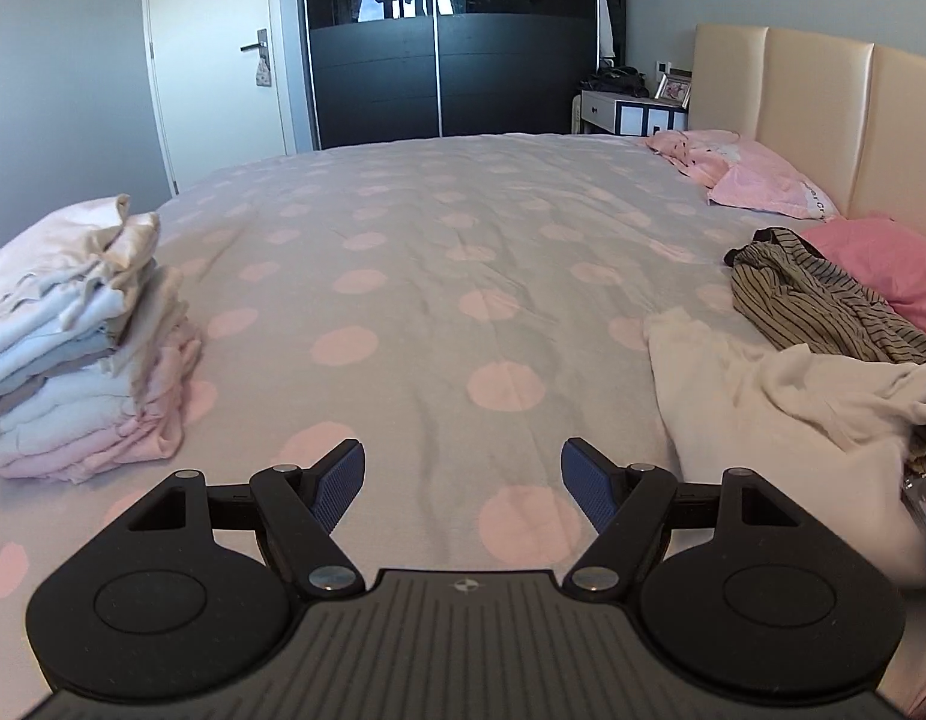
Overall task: Fold clothes
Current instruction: 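Pull the cream top onto the open bed with the right gripper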
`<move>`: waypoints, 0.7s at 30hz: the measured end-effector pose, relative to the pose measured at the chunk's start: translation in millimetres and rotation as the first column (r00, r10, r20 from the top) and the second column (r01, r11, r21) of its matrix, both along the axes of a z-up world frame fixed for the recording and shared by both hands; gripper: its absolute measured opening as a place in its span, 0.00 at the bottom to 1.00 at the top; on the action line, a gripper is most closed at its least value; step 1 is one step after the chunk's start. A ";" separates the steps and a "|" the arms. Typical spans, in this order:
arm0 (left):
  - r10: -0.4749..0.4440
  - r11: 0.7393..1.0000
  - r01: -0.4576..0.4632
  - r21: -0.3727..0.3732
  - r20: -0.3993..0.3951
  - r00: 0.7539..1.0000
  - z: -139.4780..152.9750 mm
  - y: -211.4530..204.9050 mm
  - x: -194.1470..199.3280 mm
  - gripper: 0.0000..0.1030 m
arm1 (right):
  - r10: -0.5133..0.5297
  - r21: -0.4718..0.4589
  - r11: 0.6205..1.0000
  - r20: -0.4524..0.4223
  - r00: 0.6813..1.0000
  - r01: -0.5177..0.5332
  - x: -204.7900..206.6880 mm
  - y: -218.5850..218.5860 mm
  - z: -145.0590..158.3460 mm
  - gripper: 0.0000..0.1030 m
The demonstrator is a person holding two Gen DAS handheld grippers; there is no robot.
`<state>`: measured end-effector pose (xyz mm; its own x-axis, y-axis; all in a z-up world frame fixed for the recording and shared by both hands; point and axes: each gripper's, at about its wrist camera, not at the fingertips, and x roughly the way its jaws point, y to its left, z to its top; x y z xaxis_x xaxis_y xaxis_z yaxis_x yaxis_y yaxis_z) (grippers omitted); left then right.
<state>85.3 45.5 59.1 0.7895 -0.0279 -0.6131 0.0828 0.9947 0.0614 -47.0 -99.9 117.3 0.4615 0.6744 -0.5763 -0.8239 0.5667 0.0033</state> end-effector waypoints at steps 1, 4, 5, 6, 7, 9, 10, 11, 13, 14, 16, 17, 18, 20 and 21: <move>0.000 1.000 0.000 0.006 0.000 1.000 0.5 3.2 -3.0 0.70 | 0.041 -0.004 0.999 -0.015 0.999 -0.041 -12.9 5.9 -5.5 0.06; -0.005 1.000 0.005 0.011 -0.013 1.000 -0.6 10.1 -10.5 0.70 | 0.124 -0.040 0.991 -0.044 0.991 -0.126 -43.4 20.2 -22.6 0.06; -0.013 1.000 0.013 0.012 -0.022 1.000 -2.3 10.8 -13.2 0.70 | 0.120 -0.065 0.990 -0.054 0.991 -0.123 -46.9 22.3 -28.9 0.06; -0.023 1.000 0.024 0.014 -0.032 0.999 -4.0 10.2 -15.7 0.70 | 0.113 -0.085 0.989 -0.067 0.991 -0.118 -48.3 22.8 -34.5 0.06; -0.036 0.999 0.036 0.018 -0.041 0.999 -5.6 9.0 -18.4 0.70 | 0.103 -0.100 0.989 -0.083 0.991 -0.111 -47.1 21.0 -39.2 0.06; -0.066 0.997 0.067 0.027 -0.053 0.996 -8.3 4.6 -24.7 0.70 | 0.084 -0.123 0.987 -0.116 0.990 -0.098 -44.6 17.0 -47.5 0.07; -0.082 0.996 0.084 0.030 -0.057 0.995 -9.6 2.4 -27.8 0.70 | 0.078 -0.122 0.988 -0.133 0.988 -0.095 -43.1 14.2 -49.6 0.09; -0.097 0.995 0.099 0.029 -0.065 0.993 -11.2 -0.2 -30.3 0.70 | 0.072 -0.120 0.989 -0.146 0.987 -0.090 -40.1 12.4 -51.0 0.10; -0.122 0.992 0.124 0.017 -0.085 0.989 -14.8 -4.4 -34.3 0.70 | 0.062 -0.117 0.990 -0.152 0.986 -0.080 -31.5 9.3 -51.7 0.11; -0.133 0.991 0.134 0.009 -0.094 0.987 -16.5 -6.3 -35.9 0.70 | 0.059 -0.118 0.990 -0.147 0.987 -0.077 -29.9 3.9 -52.3 0.15; -0.146 0.989 0.146 -0.006 -0.107 0.984 -19.3 -10.1 -38.0 0.70 | 0.055 -0.122 0.990 -0.134 0.989 -0.072 -27.4 -6.0 -53.3 0.23; -0.150 0.989 0.150 -0.011 -0.110 0.983 -19.8 -11.6 -38.1 0.70 | 0.050 -0.126 0.990 -0.125 0.991 -0.066 -26.9 -7.9 -53.4 0.29; -0.153 0.988 0.153 -0.014 -0.112 0.982 -20.1 -12.9 -37.7 0.70 | 0.041 -0.128 0.990 -0.117 0.992 -0.056 -25.6 -8.1 -53.6 0.31; -0.158 0.987 0.157 -0.018 -0.115 0.981 -20.8 -15.4 -36.7 0.70 | 0.012 -0.129 0.991 -0.101 0.995 -0.025 -21.8 -12.7 -53.9 0.32; -0.157 0.988 0.156 -0.016 -0.115 0.981 -21.0 -16.6 -35.9 0.70 | -0.008 -0.127 0.992 -0.095 0.995 -0.004 -17.9 -17.0 -53.9 0.33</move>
<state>49.4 28.9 38.1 0.6990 -0.1499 -0.6992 0.2433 0.9693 0.0354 -64.9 -116.9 63.4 0.4023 0.5922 -0.6982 -0.8219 0.5696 0.0096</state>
